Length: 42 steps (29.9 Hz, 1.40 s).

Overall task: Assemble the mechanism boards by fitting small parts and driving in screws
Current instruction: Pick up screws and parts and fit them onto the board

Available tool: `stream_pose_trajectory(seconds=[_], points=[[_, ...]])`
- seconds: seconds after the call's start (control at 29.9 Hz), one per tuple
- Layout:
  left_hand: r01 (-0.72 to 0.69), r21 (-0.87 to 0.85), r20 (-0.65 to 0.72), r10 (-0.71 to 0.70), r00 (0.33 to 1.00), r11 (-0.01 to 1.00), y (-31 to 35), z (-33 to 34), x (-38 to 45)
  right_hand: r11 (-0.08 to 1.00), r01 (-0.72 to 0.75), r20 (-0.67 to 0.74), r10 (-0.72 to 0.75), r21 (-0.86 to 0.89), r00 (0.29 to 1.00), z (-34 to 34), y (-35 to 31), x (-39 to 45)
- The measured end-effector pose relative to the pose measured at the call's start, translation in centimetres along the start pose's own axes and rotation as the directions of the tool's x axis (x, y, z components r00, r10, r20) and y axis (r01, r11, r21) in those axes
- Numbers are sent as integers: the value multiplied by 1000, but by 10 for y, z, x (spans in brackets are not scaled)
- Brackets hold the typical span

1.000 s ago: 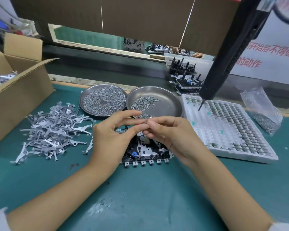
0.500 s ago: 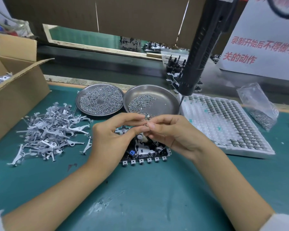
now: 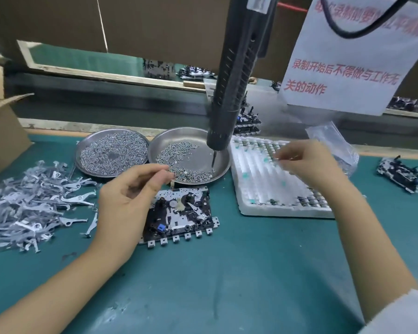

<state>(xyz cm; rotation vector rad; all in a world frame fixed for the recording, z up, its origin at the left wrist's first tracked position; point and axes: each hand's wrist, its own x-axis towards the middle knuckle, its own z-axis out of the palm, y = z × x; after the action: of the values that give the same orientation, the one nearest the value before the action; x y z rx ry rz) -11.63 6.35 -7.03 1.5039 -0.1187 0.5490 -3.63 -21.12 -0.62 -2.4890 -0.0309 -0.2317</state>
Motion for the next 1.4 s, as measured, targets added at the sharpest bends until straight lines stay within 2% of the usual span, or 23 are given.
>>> stream_pose_trajectory(seconds=[0.07,0.17,0.3,0.47,0.73,0.8,0.87,0.9,0.97,1.04,1.17,1.27,1.4], points=[[20,6,-13,-20,1000,1000,-4,0,0,980,0,-16,-3,-201,1000,-8,22,10],[18,43,-26,-17,1000,999,-9,-1,1,947,71,97,-43,-314,994,-10,36,17],[24,50,-35,-23,999,998,-12,-2,3,894,156,133,-109,-419,985,-11,36,21],[56,53,-26,-55,998,997,-11,-2,1,853,125,123,-72,-506,990,-6,34,25],[96,13,-7,-96,995,995,-8,3,-1,756,197,125,-152,-625,980,-10,29,20],[86,26,15,-87,996,996,-8,3,-2,844,176,114,-137,-506,984,-15,21,12],[62,58,39,-65,997,996,-8,4,-3,972,117,175,-82,-202,981,-18,5,-5],[57,67,47,-60,997,996,-7,4,-3,996,82,241,-75,-20,968,-15,-6,-16],[55,80,57,-60,997,995,-5,5,-4,962,33,332,-125,270,935,3,-28,-36],[56,81,64,-61,996,995,-3,5,-5,876,-13,340,-174,482,924,29,-45,-49],[51,105,104,-62,993,993,0,5,-7,738,-94,344,-194,668,918,67,-60,-62],[24,132,152,-44,987,991,0,5,-7,633,-130,300,-168,763,939,78,-59,-66],[14,132,193,-40,980,991,0,5,-9,607,-150,298,-151,780,942,84,-57,-69]])
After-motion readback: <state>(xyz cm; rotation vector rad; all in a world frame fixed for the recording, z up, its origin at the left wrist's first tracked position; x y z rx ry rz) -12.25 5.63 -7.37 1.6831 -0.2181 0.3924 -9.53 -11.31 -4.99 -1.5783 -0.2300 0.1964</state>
